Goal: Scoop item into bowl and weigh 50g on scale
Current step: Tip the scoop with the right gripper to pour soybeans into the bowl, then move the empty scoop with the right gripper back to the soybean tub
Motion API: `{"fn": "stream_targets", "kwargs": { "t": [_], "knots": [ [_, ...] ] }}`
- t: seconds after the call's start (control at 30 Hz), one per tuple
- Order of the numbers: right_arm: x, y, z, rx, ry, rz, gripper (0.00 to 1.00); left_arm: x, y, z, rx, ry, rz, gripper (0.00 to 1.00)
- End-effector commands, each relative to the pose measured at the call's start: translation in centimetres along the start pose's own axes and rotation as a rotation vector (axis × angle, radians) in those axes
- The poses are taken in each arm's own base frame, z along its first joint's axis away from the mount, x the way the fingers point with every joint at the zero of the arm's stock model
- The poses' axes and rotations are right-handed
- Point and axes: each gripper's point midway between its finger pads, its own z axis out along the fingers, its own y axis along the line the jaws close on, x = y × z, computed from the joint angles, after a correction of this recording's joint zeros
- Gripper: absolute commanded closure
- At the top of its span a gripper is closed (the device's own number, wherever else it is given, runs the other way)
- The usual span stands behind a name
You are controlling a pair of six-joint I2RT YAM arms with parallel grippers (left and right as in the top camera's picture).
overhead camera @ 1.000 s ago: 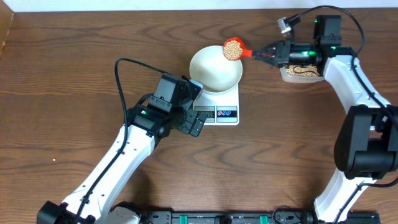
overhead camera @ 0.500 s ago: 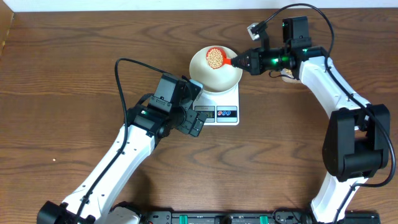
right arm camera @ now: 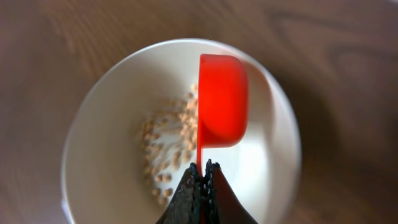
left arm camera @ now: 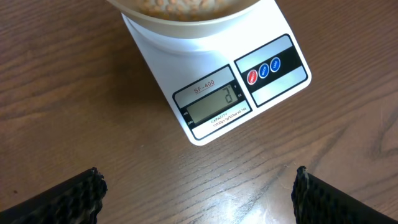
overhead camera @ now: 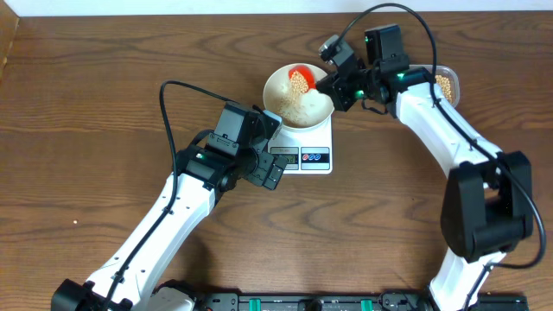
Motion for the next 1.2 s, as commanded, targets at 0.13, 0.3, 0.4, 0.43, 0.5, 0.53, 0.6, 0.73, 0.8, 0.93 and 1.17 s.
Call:
{"fn": "stream_targets", "kwargs": {
  "t": [0.13,0.3,0.4,0.43,0.5,0.53,0.6,0.73,0.8,0.93,1.17],
  "knots": [
    [-3.8,0.5,-3.7,0.327,0.036,-0.325,0.99,-0.2,0.1,-0.1,-0.006,-0.002,0.018,0.02],
    [-3.0,2.2,-3.5,0.389,0.136,-0.430,0.99,-0.2,0.1,-0.1,-0.006,-0.002,0.018,0.02],
    [-2.1,2.7,-3.4,0.376,0.171,-0.430,0.99,-0.3,0.1,-0.1,-0.006,-0.002,0.018,0.02],
    [-1.8,2.7,-3.4,0.371,0.183,-0.427,0.99,-0.3,0.1,-0.1,-0.006,-0.002,0.018,0.02],
    [-2.0,2.8,-3.6,0.374,0.176,-0.413,0.99,-0.2,0.1,-0.1,-0.006,-0.002,0.018,0.02],
    [-2.1,2.8,-3.7,0.377,0.167,-0.395,0.99,-0.3,0.1,-0.1,-0.006,-0.002,0.018,0.02],
    [-2.7,2.6,-4.4,0.393,0.132,-0.316,0.99,-0.2,0.1,-0.1,-0.006,-0.002,0.018,0.02],
    [-4.8,1.8,-7.9,0.387,0.001,-0.129,0.99,-0.2,0.1,-0.1,-0.006,-0.002,0.018,0.02],
    [-5.8,0.9,-10.7,0.367,-0.083,-0.026,0.99,-0.2,0.1,-0.1,-0.006,-0.002,0.018,0.02],
    [-6.3,-1.7,-16.6,0.336,-0.208,0.169,0.99,-0.2,0.1,-0.1,-0.006,-0.002,0.018,0.02],
    [0.7,-6.4,-20.7,0.401,-0.089,0.450,0.99,-0.2,0.1,-0.1,-0.006,-0.002,0.018,0.02]
  ]
}}
